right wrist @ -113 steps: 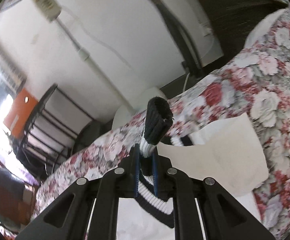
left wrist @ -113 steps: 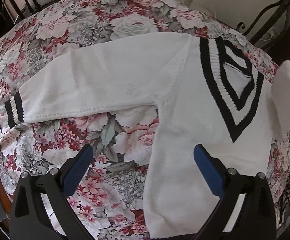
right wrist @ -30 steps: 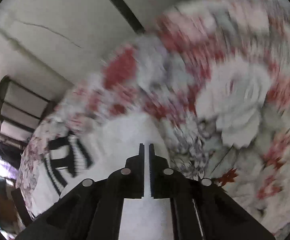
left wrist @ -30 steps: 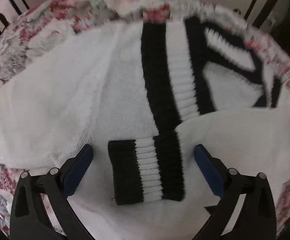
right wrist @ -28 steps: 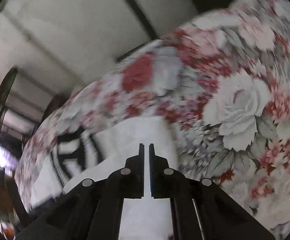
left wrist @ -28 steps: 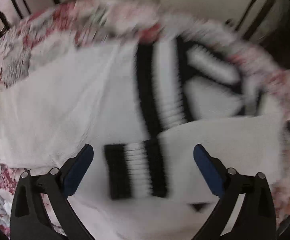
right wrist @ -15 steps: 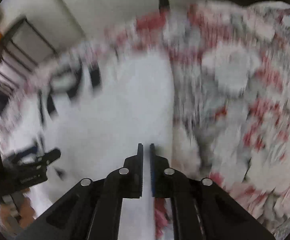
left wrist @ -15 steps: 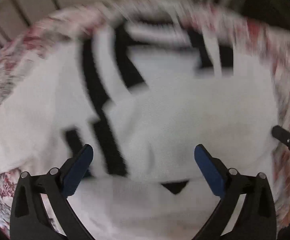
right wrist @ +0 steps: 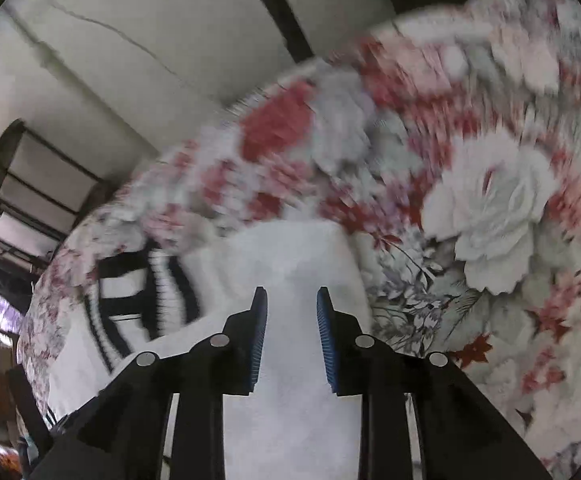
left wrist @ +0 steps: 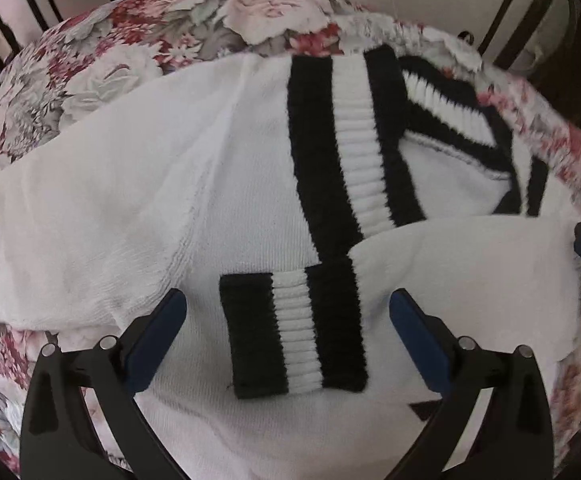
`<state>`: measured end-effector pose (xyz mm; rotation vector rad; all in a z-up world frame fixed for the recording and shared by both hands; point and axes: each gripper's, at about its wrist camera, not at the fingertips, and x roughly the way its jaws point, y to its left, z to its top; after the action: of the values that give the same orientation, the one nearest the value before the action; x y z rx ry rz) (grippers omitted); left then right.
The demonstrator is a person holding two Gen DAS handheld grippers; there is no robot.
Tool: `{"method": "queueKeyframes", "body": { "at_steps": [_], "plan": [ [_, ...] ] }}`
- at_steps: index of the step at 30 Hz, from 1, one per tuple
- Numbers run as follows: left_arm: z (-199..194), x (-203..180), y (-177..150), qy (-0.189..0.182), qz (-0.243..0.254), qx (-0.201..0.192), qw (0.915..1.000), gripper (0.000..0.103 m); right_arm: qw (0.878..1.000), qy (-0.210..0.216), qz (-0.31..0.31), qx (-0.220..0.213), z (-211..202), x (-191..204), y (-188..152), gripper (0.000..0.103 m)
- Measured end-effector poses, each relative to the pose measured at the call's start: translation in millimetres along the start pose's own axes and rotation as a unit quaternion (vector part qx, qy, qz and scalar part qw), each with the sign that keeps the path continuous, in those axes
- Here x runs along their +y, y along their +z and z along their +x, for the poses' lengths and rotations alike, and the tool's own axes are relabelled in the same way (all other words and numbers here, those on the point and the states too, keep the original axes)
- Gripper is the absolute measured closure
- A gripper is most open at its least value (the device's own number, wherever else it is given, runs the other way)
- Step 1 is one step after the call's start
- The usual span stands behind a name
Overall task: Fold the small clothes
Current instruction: 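Move the left gripper to the other striped cuff and grasp it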
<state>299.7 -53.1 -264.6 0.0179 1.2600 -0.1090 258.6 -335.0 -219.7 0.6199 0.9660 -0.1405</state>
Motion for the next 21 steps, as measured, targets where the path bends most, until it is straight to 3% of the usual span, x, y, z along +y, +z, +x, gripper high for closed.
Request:
{"method": "queueKeyframes", "body": {
  "at_steps": [2,3,4,7,10,13,16,18,21],
  "plan": [
    [3,3,-4,0.003,0.007,0.031,0.9995,0.004,0.999,0.005,-0.018,0.048,4,10,-11,0.053],
    [9,10,-6,0.005,0.013,0.053,0.9985,0.004,0.994,0.001,-0.032,0.101,16,13,-23,0.033],
    [10,13,-13,0.001,0.016,0.065,0.9978,0.004,0.989,-0.009,-0.056,0.138,27,15,-39,0.031],
    [-18,31,-26,-0.024,-0.006,0.059,0.9979,0.004,0.988,-0.058,-0.101,0.098,6,30,-62,0.032],
    [-59,74,-32,0.002,-0.033,0.016,0.9993,0.004,0.997,0.010,-0.040,0.065,-42,42,-66,0.032],
    [-94,138,-40,0.013,-0.106,-0.017,0.9942,0.004,0.995,0.089,0.010,0.032,-88,52,-86,0.031],
    [-100,212,-52,-0.006,-0.202,-0.015,0.9792,0.004,0.993,0.112,0.005,0.021,-116,55,-112,0.031],
    [-101,268,-74,-0.036,-0.277,-0.020,0.9600,0.005,0.994,0.106,-0.018,0.029,-115,64,-122,0.031],
    [-84,334,-79,-0.100,-0.363,-0.031,0.9257,0.005,0.995,0.089,-0.024,0.034,-97,79,-123,0.031]
  ]
}}
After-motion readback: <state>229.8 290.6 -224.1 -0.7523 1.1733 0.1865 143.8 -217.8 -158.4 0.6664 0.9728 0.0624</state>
